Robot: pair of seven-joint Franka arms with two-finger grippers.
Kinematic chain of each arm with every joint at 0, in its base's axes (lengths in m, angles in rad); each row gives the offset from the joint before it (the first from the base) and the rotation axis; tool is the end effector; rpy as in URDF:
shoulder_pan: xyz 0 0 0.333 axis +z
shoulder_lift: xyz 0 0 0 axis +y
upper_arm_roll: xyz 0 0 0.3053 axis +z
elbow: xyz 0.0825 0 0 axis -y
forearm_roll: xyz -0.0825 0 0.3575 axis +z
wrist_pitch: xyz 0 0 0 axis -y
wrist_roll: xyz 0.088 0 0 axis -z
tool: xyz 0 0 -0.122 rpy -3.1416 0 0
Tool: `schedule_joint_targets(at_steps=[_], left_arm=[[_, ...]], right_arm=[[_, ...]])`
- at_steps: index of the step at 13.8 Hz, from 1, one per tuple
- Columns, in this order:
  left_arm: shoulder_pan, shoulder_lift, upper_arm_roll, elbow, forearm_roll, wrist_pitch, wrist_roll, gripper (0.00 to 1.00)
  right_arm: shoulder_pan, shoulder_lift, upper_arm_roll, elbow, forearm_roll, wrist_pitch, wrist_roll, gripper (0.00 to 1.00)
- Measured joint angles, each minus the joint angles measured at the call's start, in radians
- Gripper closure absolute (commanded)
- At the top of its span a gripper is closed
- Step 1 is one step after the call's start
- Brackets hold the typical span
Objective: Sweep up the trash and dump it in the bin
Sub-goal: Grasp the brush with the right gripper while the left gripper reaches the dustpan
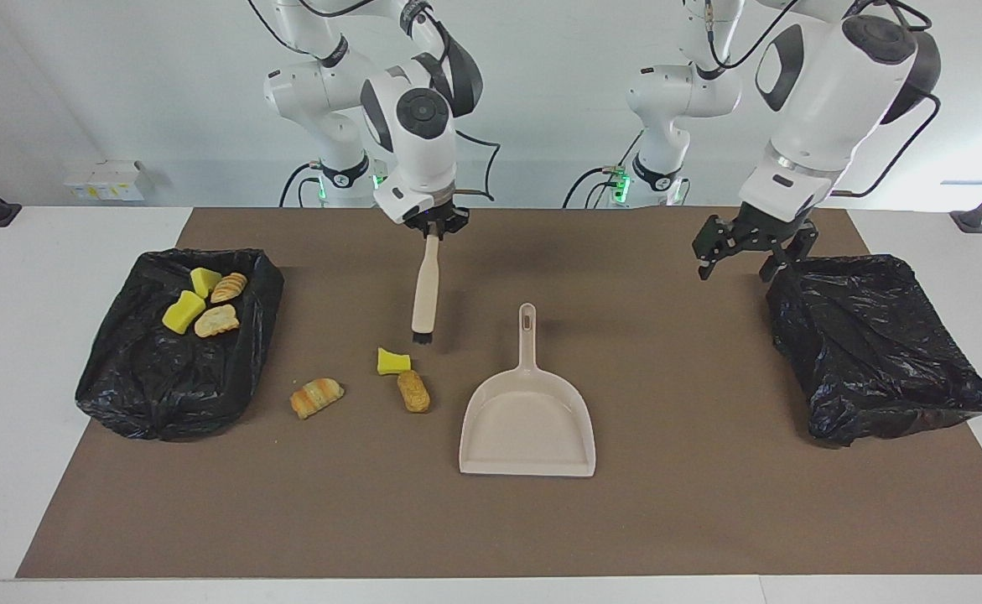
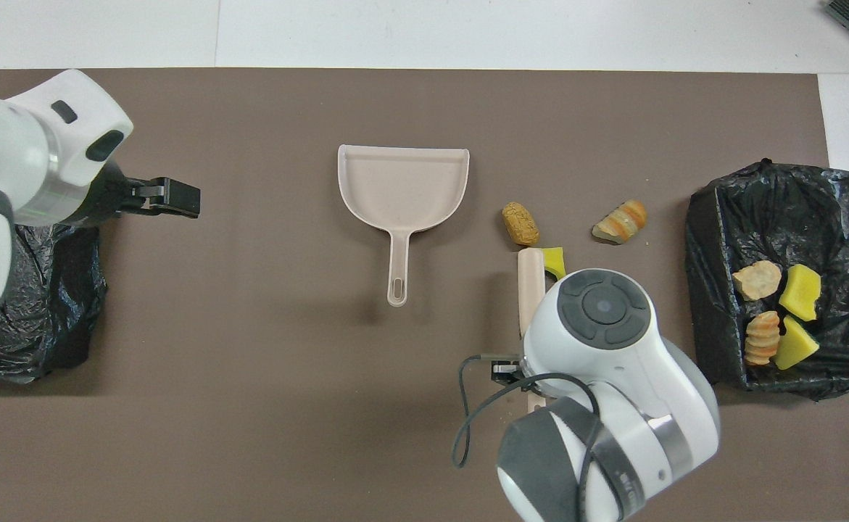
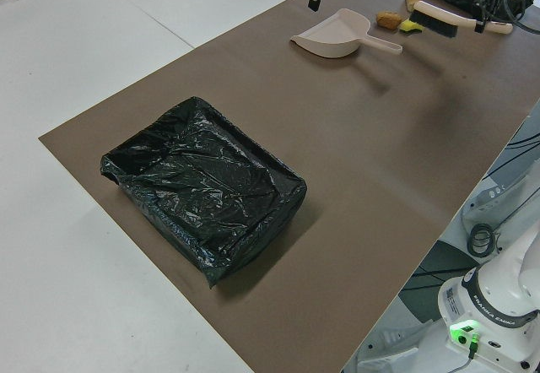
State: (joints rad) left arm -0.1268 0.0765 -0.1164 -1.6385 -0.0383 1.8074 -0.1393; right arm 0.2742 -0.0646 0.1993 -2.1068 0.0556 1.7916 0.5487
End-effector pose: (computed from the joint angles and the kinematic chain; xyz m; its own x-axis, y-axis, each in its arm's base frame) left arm 0.5528 -0.1389 0.5484 0.9920 -0.0929 0.0851 -0.0981 -0.9934 0.0592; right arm 0.4187 0.2217 0.4136 0.9670 -0.1051 -0.2319 -0.0841 -0.9916 0.0987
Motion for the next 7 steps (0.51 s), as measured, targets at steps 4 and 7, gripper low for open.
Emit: schedule_joint_targets(at_steps=[4, 7], left_arm=[[-0.118, 0.088, -0.002, 0.018, 0.010, 0.051, -0.081, 0.00], [-0.213, 0.199, -0.004, 0.024, 0.015, 0.153, -0.238, 0.00]], right_arm=[[-0.118, 0.003, 0.000, -0.001, -0.126, 0.004, -0.116, 1.00], [-0.243, 0.016, -0.001, -0.009, -0.195, 0.072, -0.304, 1.00]])
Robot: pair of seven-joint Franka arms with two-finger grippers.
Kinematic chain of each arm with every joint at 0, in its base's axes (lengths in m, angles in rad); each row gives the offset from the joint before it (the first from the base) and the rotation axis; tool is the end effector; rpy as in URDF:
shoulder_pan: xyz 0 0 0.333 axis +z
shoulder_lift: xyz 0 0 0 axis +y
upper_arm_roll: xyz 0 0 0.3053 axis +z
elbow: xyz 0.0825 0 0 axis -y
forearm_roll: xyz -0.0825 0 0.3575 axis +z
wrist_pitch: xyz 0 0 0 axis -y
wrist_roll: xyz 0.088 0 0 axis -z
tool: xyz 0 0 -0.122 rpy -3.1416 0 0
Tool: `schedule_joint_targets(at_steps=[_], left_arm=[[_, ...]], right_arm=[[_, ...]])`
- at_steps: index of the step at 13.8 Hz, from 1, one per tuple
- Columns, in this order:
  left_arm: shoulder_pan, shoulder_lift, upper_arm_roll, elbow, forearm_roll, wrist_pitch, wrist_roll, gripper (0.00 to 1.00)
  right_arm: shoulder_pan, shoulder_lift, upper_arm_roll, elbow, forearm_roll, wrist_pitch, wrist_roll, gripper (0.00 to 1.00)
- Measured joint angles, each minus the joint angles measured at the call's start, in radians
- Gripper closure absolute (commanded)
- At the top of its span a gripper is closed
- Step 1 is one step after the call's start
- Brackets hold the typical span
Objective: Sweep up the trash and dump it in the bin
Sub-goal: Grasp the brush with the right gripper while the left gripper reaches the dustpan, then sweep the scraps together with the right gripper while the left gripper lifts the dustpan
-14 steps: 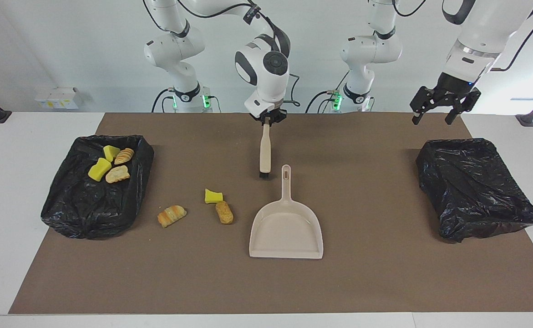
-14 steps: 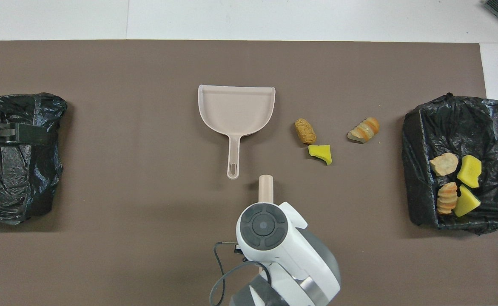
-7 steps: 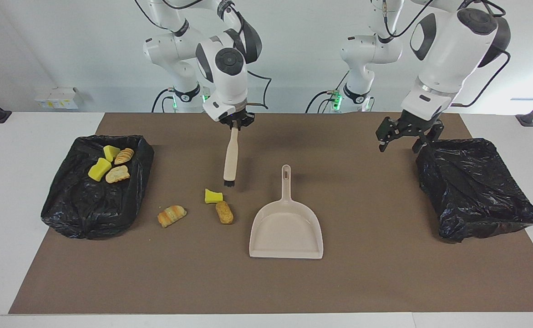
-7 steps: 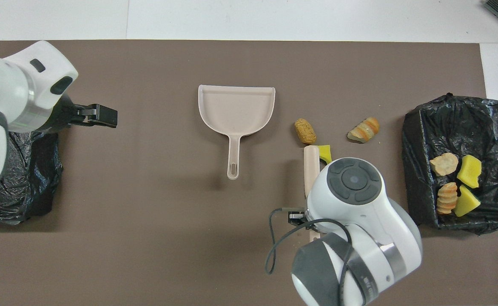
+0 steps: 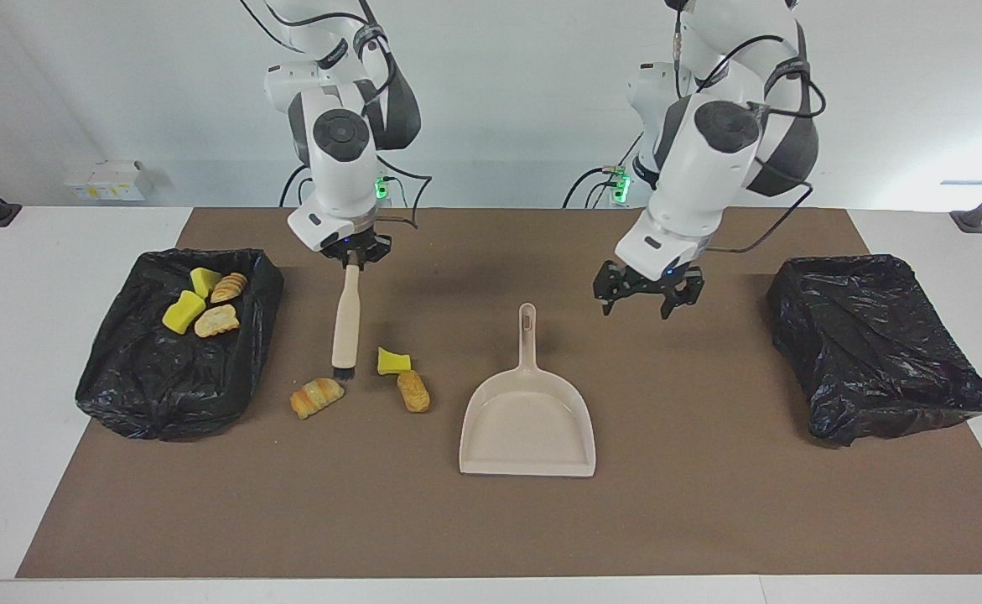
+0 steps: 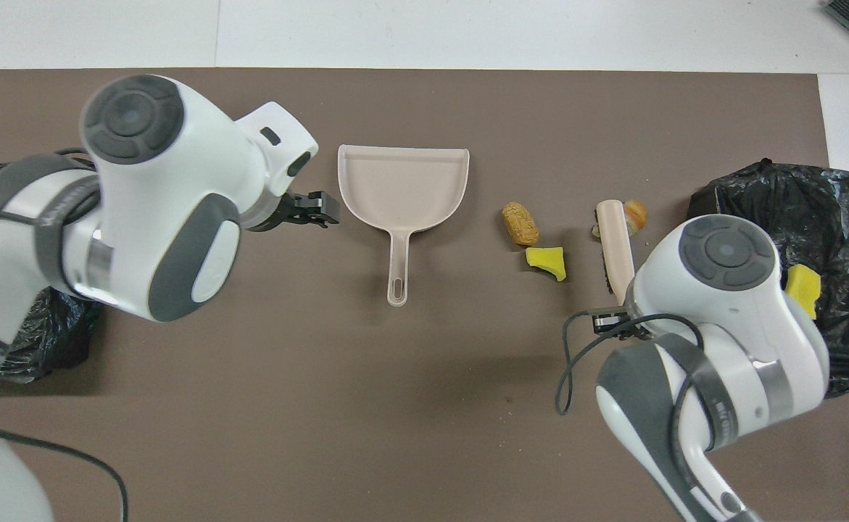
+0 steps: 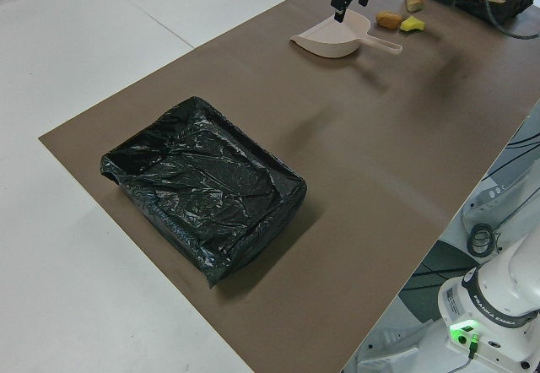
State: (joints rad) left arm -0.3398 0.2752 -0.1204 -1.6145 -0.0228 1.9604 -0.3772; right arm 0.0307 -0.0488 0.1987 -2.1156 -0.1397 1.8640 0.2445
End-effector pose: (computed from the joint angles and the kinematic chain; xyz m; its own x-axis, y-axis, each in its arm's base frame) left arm 0.5612 -0.2726 0.4564 0.9966 -0.0675 0.0471 -0.0710 -0.9945 0.0770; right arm 0.4734 0.0981 0.4076 0.9857 0.0222 -0.1672 0.0523 -0.9827 0.1777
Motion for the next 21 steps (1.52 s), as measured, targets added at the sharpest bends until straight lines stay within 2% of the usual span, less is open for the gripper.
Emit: schedule_joint_targets(at_steps=[3, 7, 10, 16, 17, 18, 19, 21], left_arm=[[-0.047, 0.076, -0.001, 0.014, 0.000, 0.074, -0.086, 0.00], [-0.095, 0.105, -0.002, 0.007, 0.000, 0.096, -0.135, 0.00], [-0.122, 0.114, -0.003, -0.023, 0.000, 0.115, -0.137, 0.00], [-0.161, 0.137, -0.002, -0.057, 0.000, 0.164, -0.150, 0.00], [-0.162, 0.138, -0.002, -0.060, 0.000, 0.164, -0.151, 0.09], [-0.163, 0.139, -0.002, -0.065, 0.000, 0.163, -0.152, 0.30], [-0.163, 0.140, -0.002, -0.068, 0.000, 0.162, -0.152, 0.38], [-0.164, 0.143, -0.002, -0.069, -0.001, 0.155, -0.154, 0.75]], right_arm=[[-0.134, 0.029, -0.002, -0.011, -0.073, 0.117, -0.207, 1.00], [-0.188, 0.108, -0.002, -0.033, -0.174, 0.258, -0.222, 1.00], [-0.196, 0.158, 0.002, -0.034, -0.191, 0.300, -0.222, 1.00], [-0.164, 0.178, 0.019, -0.039, -0.187, 0.299, -0.222, 1.00], [-0.149, 0.178, 0.019, -0.044, -0.175, 0.299, -0.222, 1.00], [-0.131, 0.178, 0.019, -0.047, -0.151, 0.299, -0.221, 1.00], [-0.115, 0.179, 0.019, -0.050, -0.127, 0.299, -0.215, 1.00], [-0.081, 0.189, 0.019, -0.051, -0.104, 0.300, -0.175, 1.00]])
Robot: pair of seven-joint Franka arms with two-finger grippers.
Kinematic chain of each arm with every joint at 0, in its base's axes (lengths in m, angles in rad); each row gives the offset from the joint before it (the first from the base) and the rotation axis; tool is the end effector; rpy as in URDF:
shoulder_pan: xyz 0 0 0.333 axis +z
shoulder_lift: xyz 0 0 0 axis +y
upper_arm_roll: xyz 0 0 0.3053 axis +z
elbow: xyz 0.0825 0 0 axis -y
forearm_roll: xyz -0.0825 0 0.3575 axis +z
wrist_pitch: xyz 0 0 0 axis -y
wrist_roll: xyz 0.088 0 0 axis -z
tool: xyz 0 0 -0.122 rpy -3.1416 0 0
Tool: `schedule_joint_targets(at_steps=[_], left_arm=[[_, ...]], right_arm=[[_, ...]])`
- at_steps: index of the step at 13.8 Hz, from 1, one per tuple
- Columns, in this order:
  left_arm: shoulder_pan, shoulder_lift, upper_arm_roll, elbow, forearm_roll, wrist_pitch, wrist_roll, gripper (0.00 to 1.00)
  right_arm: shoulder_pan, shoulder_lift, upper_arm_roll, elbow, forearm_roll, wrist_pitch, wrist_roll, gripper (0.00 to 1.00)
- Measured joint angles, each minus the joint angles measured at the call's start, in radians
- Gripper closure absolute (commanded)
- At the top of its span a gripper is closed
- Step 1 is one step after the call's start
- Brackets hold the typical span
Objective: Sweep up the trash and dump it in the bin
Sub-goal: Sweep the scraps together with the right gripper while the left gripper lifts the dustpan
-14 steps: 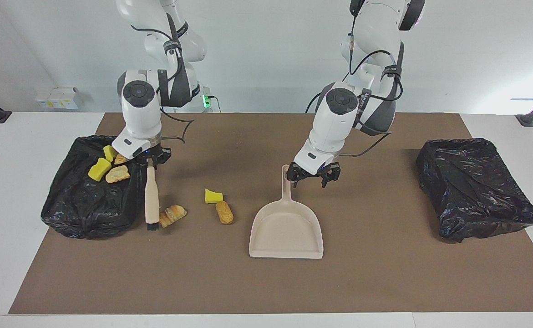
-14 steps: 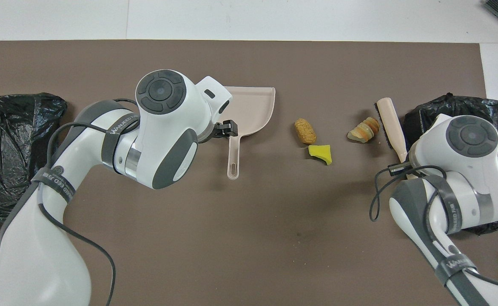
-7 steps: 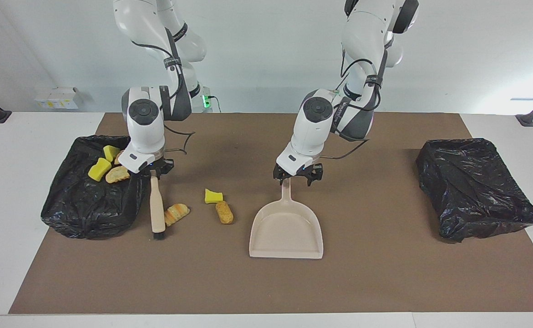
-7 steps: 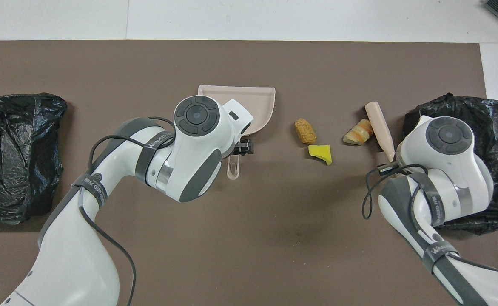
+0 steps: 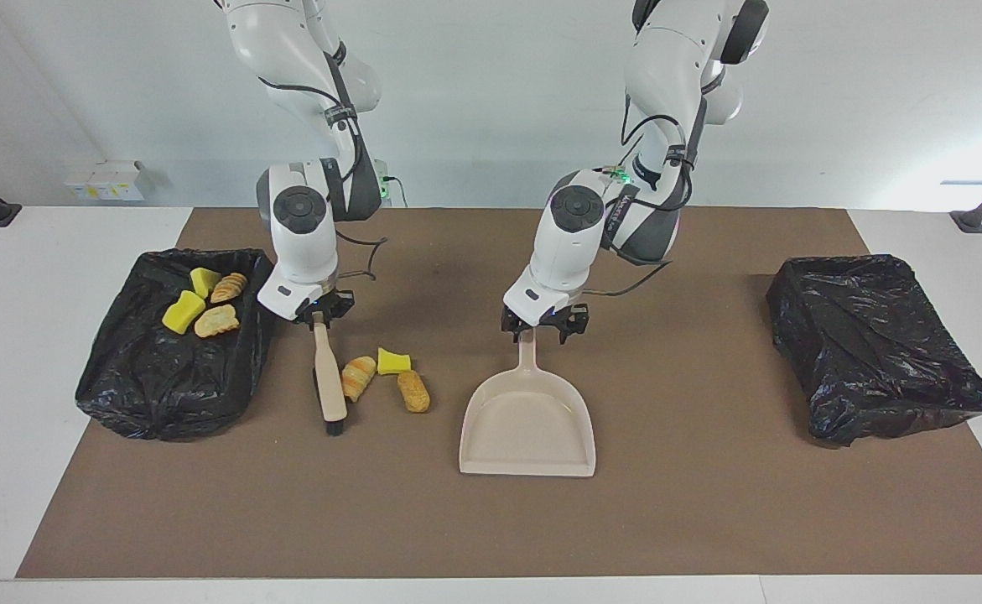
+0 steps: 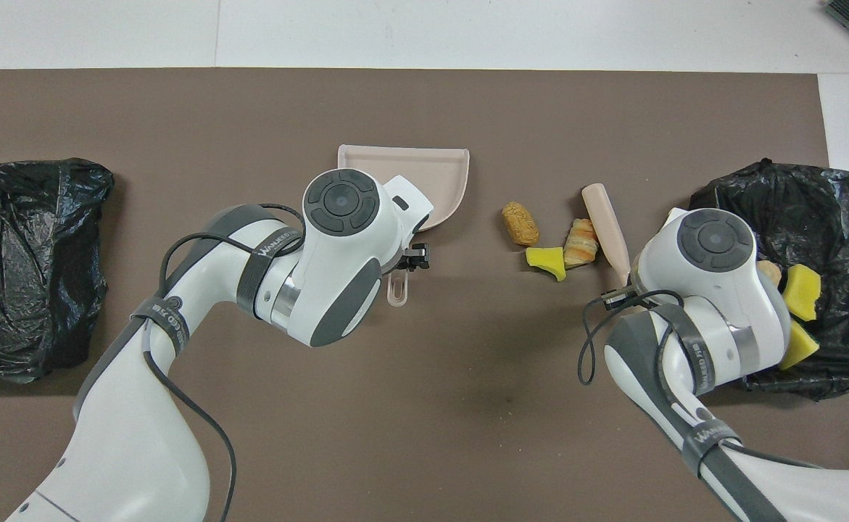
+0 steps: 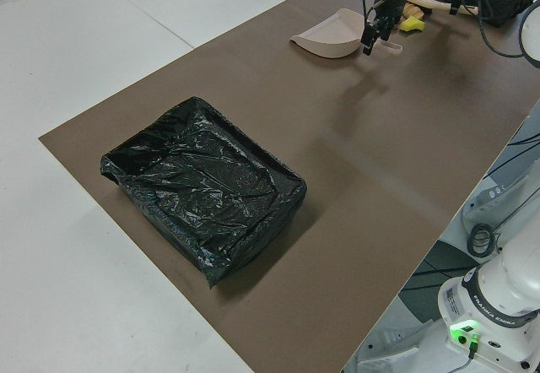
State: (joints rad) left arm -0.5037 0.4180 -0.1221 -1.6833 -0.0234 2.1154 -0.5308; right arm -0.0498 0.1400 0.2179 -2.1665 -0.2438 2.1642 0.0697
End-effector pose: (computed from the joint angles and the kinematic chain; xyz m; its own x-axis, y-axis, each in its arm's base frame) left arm 0.5216 -0.3694 0.3499 0.9971 -0.0729 -0.0213 -0.0712 -0.9951 0.0682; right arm 0.5105 0.0734 0.3142 0.9628 0.2335 -0.1359 0.2540 -0.9539 0.1600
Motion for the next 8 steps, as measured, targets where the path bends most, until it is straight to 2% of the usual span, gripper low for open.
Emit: schedule_joint_targets(at_steps=[1, 6, 8], left_arm=[[-0.001, 0.000, 0.000, 0.000, 0.000, -0.014, 0.000, 1.00], [0.000, -0.007, 0.004, 0.005, -0.017, -0.080, 0.005, 1.00], [0.000, -0.033, 0.013, 0.009, -0.017, -0.102, 0.077, 1.00]], right_arm=[[0.021, 0.005, 0.000, 0.000, 0.003, 0.000, 0.028, 1.00], [0.073, 0.013, 0.000, 0.001, 0.046, 0.001, 0.097, 1.00], [0.093, 0.013, 0.000, 0.006, 0.049, -0.003, 0.131, 1.00]])
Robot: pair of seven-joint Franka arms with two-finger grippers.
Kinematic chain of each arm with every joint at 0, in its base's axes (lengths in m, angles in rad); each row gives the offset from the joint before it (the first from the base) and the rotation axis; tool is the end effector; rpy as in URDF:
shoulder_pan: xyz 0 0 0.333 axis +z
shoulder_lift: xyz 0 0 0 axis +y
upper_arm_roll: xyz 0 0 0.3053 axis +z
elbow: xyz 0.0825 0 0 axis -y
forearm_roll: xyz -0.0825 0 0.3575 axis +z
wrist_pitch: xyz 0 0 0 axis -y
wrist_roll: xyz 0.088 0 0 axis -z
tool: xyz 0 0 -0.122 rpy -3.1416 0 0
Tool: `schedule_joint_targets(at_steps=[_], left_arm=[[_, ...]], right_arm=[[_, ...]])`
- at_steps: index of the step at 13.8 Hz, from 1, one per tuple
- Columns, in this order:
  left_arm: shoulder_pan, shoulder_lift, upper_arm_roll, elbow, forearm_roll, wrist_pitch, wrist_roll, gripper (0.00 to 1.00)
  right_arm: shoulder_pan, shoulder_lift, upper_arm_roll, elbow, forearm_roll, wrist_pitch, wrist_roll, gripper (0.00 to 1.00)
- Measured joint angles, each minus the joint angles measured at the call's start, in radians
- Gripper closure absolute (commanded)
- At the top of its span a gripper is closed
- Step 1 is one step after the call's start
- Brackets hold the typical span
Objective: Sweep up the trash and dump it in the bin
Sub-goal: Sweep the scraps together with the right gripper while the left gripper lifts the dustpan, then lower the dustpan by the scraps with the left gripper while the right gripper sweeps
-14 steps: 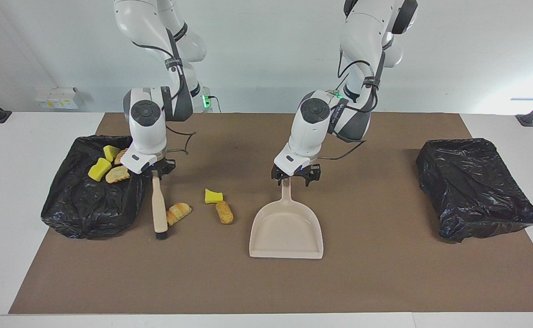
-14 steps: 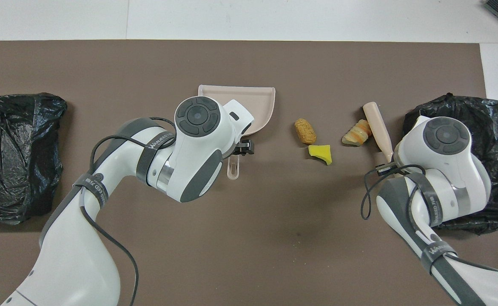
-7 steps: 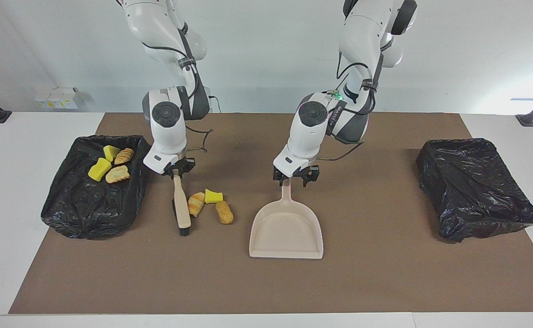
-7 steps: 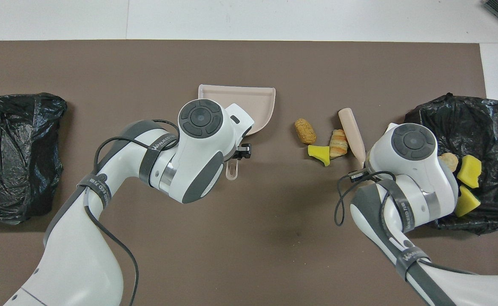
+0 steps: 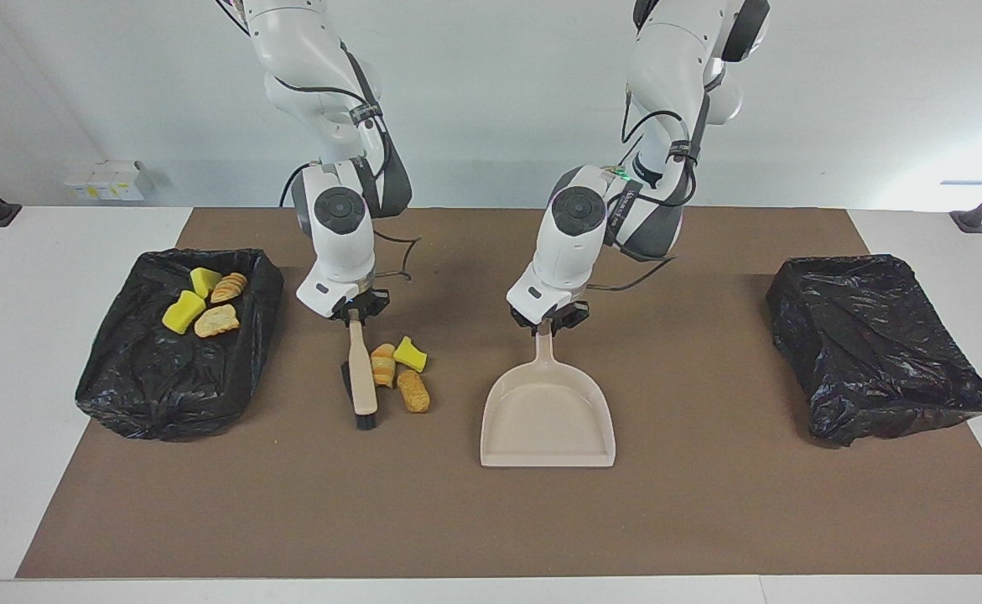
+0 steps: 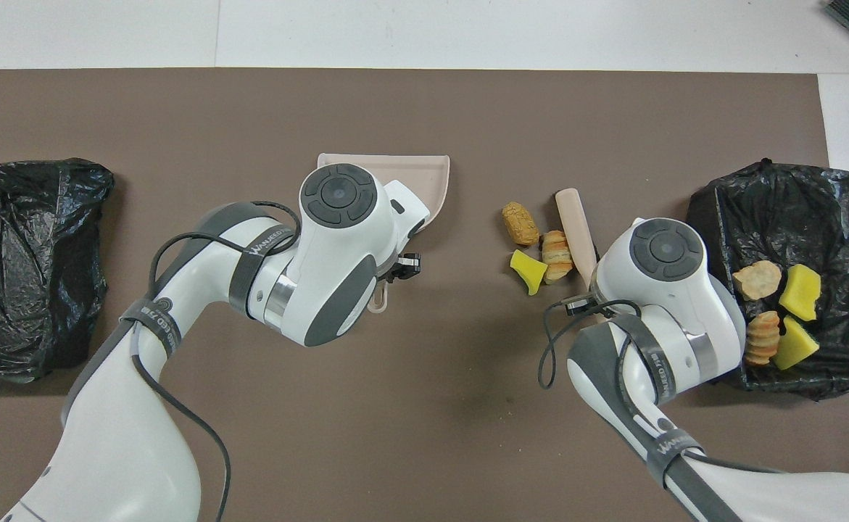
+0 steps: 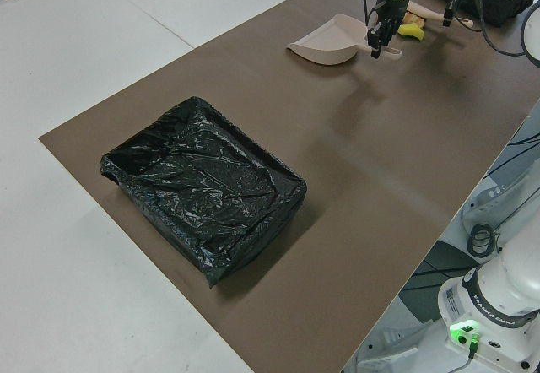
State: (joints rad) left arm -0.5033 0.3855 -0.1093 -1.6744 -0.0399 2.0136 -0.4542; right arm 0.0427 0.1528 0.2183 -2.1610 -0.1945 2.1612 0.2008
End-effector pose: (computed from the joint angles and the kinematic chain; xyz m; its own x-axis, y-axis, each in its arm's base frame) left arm 0.5156 -0.3582 0.3652 0.9881 -0.1345 -0.0740 -0.1311 -0.9902 0.0487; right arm 0.5015 0.1230 0.3094 0.9773 0.1694 -0.1275 0.1867 -0.9726 0.1386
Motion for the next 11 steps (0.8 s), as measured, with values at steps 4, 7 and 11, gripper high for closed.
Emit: schedule_joint_targets(at_steps=[4, 7, 11], left_arm=[[0.044, -0.099, 0.019, 0.005, 0.010, -0.137, 0.238, 1.00], [0.117, -0.159, 0.022, 0.003, 0.019, -0.217, 0.388, 1.00], [0.208, -0.280, 0.023, -0.098, 0.062, -0.248, 0.606, 1.00]], right_arm=[[0.072, 0.001, 0.001, 0.027, 0.057, -0.043, 0.085, 1.00], [0.082, 0.005, 0.000, 0.036, 0.145, -0.044, 0.090, 1.00], [0.090, 0.007, 0.000, 0.041, 0.221, -0.044, 0.104, 1.00]])
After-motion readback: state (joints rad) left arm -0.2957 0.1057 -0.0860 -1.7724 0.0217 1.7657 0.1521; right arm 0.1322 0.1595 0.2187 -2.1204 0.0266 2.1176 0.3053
